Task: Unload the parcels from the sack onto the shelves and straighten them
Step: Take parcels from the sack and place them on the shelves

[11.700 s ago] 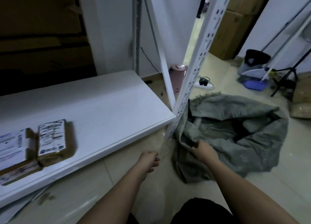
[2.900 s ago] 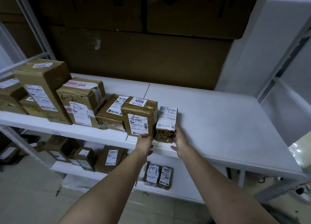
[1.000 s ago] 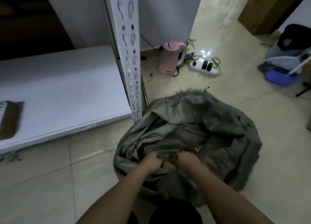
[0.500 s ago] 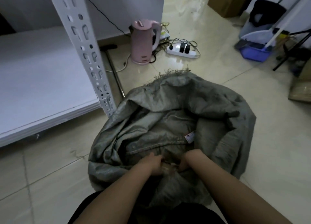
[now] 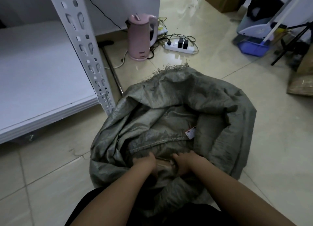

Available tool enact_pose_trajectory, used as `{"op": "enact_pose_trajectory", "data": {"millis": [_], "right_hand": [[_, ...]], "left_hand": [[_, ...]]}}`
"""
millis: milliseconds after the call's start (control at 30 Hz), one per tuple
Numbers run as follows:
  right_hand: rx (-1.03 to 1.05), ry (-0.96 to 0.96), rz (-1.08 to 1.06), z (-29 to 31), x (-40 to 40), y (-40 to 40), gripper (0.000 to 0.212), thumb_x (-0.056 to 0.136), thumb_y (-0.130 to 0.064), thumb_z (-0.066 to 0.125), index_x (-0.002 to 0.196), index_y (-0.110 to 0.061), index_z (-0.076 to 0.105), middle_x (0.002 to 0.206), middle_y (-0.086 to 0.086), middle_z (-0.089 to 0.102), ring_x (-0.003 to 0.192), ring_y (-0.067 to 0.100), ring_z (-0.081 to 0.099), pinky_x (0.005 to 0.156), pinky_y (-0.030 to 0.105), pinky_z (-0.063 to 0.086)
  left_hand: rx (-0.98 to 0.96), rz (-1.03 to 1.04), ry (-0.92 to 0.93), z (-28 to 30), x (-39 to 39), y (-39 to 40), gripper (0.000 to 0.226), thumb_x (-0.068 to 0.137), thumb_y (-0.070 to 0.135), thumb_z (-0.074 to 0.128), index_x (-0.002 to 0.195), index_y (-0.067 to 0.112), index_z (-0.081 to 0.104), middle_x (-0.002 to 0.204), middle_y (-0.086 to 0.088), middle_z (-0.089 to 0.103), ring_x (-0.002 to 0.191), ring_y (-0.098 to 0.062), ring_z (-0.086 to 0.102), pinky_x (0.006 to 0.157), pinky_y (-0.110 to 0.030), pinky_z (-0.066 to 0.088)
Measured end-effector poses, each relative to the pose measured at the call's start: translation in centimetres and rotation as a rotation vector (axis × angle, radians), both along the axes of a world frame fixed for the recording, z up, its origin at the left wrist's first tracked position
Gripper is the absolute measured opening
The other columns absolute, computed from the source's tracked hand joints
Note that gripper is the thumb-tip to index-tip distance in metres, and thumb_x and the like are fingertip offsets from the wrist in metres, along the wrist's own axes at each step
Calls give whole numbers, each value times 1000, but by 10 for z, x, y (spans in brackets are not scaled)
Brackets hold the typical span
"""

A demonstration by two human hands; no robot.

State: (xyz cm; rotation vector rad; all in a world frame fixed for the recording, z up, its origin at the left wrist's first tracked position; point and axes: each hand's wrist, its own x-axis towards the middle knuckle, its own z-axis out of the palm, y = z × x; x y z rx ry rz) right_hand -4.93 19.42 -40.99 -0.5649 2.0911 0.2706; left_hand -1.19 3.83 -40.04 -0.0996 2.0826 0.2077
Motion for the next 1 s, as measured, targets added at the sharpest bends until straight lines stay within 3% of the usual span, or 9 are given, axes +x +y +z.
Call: {"op": "enact_pose_trajectory", "data": {"millis": [133,300,400,467,567,633,767,900,1000], "right_hand": [[-175,-110,-331,-8,-5,-14,70,88,-51,57,142,-12,35,147,16,40,131,29,43,106,35,36],[-248,41,-256,-14,-3,-38,62,92,-50,50,141,-15,35,145,15,41,128,32,45,103,37,38],[-360,75,-151,-12,4,-49,71,89,-47,56,149,-24,27,147,12,36,128,33,46,103,38,41],[-371,77,-29,-12,10,-53,78,84,-50,62,150,-27,26,147,10,33,127,33,47,101,40,43],[-345,111,135,-12,20,-55,86,78,-62,63,149,-32,26,154,6,21,133,32,38,103,49,39],[-290,150,234,-14,27,-55,89,78,-62,62,150,-30,22,159,4,9,137,32,30,103,54,35],[-169,256,296,-18,33,-57,90,80,-61,61,150,-22,20,159,10,7,135,35,32,101,51,35],[-132,271,122,-13,21,-55,97,71,-59,70,146,-20,22,148,16,25,130,36,38,102,48,35],[-232,346,-29,-5,8,-53,96,67,-58,70,144,-21,25,141,13,31,125,35,41,100,47,38]], "left_hand": [[-57,-31,-46,5,-1,-9,108,78,47,71,150,11,-1,152,-15,33,137,-34,36,112,-46,20],[85,-96,-113,17,1,-22,63,79,38,72,132,13,52,139,-7,51,126,-30,50,107,-48,36],[244,-1,-241,23,7,-32,29,87,35,62,103,11,67,105,-10,66,82,-16,65,79,-24,52],[336,127,-308,25,10,-34,25,95,26,46,94,9,65,84,-9,60,55,-9,54,53,-15,43],[356,167,-219,31,16,-38,42,100,24,41,132,-1,50,130,-22,54,103,-27,61,77,-23,44],[334,127,-179,35,17,-39,43,100,23,42,134,-4,48,138,-22,49,123,-32,49,85,-24,40],[291,-16,-133,32,22,-39,37,95,22,51,124,-1,58,129,-19,58,114,-31,57,77,-27,42],[163,-47,-60,18,26,-44,51,84,40,65,125,10,60,130,-10,59,120,-30,54,101,-41,41],[199,20,-80,10,27,-46,51,81,36,70,124,10,60,127,-8,62,115,-28,59,101,-41,45]]}}
